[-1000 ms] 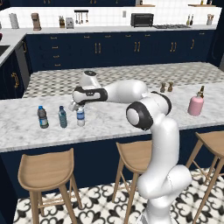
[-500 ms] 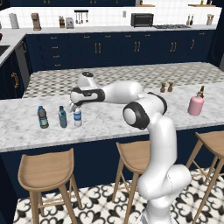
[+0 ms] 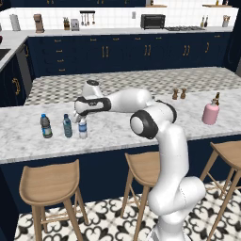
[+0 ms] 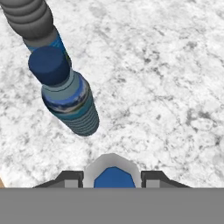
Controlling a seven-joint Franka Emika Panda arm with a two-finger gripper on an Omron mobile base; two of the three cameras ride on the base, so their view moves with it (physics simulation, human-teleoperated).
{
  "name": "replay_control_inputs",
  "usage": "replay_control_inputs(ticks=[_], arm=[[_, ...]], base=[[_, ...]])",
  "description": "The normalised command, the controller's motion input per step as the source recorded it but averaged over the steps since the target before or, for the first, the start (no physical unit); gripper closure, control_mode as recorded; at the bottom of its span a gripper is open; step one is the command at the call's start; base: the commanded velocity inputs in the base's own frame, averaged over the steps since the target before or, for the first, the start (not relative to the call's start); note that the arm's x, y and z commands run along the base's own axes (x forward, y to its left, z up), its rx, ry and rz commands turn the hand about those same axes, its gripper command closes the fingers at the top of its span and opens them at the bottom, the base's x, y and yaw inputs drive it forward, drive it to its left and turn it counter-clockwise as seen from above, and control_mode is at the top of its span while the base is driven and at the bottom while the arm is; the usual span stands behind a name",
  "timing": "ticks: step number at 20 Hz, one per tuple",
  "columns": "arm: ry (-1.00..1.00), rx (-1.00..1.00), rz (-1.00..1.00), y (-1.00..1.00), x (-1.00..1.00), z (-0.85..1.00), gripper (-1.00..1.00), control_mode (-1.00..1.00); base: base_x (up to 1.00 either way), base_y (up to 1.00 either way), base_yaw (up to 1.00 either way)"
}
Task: Move the plastic bottles in the middle to the plastics group, and the glass bottles in the middle to the glass group.
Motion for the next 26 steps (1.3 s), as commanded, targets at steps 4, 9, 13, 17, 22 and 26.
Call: replay_control_inputs(ticks=[4, 9, 13, 17, 22, 26], arm=[[0.0, 0.0, 0.0, 0.0, 0.0, -0.3, 1.0, -1.0], [-0.05, 0.0, 0.0, 0.04, 0.09, 0.01, 1.0, -1.0], [0.0, 0.0, 0.0, 0.01, 0.05, 0.0, 1.0, -1.0], [0.0, 0.0, 0.0, 0.0, 0.0, 0.0, -1.0, -1.0], [0.0, 0.0, 0.0, 0.0, 0.0, 0.08, -1.0, -1.0], [0.0, 0.0, 0.0, -0.01, -0.01, 0.39, -1.0, -1.0]], base=[[0.0, 0.0, 0.0], [0.0, 0.0, 0.0], [0.0, 0.0, 0.0], [0.0, 0.0, 0.0], [0.0, 0.0, 0.0], [0.0, 0.0, 0.0]])
